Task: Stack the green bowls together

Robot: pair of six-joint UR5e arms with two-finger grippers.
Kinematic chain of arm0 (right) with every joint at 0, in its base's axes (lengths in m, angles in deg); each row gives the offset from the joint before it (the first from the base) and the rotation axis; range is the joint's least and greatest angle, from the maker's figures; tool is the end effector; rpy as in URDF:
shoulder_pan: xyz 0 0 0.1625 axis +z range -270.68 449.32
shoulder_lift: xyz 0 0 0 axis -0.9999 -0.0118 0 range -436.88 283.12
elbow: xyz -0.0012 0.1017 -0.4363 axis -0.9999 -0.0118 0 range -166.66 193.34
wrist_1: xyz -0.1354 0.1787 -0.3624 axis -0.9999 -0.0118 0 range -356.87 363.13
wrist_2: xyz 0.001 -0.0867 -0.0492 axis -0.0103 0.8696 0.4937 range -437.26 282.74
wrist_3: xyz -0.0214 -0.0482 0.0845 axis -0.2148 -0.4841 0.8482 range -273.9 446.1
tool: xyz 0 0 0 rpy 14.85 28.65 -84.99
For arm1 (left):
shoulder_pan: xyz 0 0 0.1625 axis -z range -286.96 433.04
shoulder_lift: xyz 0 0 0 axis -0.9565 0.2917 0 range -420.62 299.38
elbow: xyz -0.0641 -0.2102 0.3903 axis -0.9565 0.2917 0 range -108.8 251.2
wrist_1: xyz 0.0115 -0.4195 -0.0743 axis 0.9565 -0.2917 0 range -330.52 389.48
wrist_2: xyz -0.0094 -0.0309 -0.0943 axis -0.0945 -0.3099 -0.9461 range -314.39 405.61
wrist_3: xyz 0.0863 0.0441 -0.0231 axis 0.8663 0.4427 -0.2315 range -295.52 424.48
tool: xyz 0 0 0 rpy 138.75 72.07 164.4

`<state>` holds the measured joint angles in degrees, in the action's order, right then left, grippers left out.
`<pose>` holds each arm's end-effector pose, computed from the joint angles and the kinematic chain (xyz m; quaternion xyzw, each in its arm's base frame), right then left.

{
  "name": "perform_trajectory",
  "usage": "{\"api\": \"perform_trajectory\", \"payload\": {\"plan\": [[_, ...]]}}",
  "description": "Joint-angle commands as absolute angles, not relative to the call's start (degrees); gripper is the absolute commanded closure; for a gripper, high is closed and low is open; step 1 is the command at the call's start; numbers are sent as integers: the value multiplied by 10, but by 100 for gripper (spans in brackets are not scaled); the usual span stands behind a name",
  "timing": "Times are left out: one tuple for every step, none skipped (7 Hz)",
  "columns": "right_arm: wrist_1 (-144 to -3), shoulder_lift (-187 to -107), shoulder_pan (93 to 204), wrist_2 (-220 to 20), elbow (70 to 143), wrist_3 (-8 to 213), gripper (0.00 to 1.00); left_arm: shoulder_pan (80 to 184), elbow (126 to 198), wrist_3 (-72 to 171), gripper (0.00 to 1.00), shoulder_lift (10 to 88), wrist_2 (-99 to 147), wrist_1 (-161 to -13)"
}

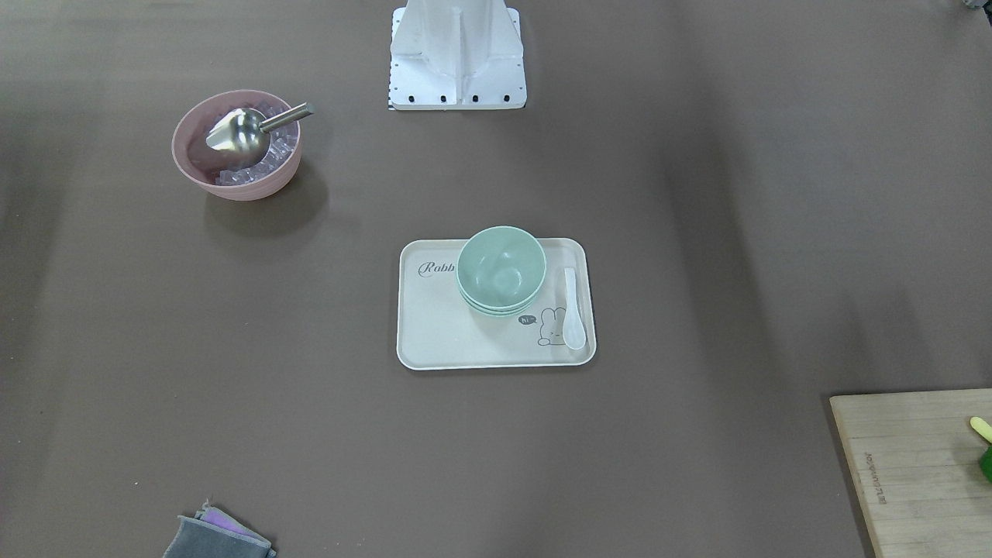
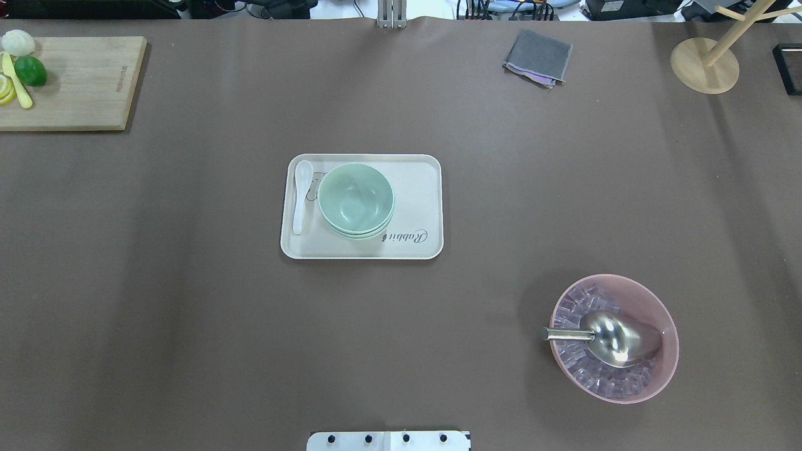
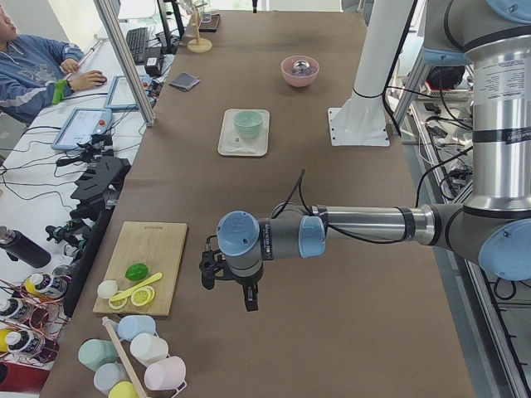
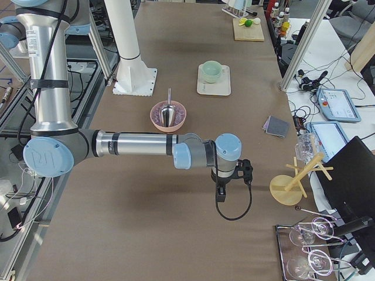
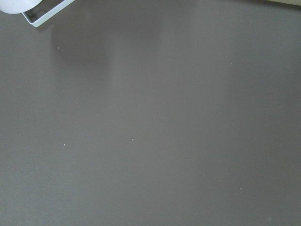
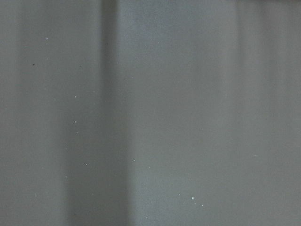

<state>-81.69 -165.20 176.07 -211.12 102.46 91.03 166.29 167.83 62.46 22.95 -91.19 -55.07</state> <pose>0.0344 -0.5273 0.6656 0.0217 -0.3755 -0.0060 0.9266 -0.0860 -0.4435 0.6832 -0.0378 0.3972 -0.0604 0.9150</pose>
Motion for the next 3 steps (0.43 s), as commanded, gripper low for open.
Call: {"api": "perform_trajectory", "payload": {"plan": [[-817,-1652,1761,-2111,1025,910,0,1663,1679,625,2,230,-911,-551],[-817,-1652,1761,-2111,1025,910,0,1663,1679,625,2,231,-911,-551],[-817,-1651,1761,-2111,1025,910,0,1663,1680,625,2,231,-908,-552]]}}
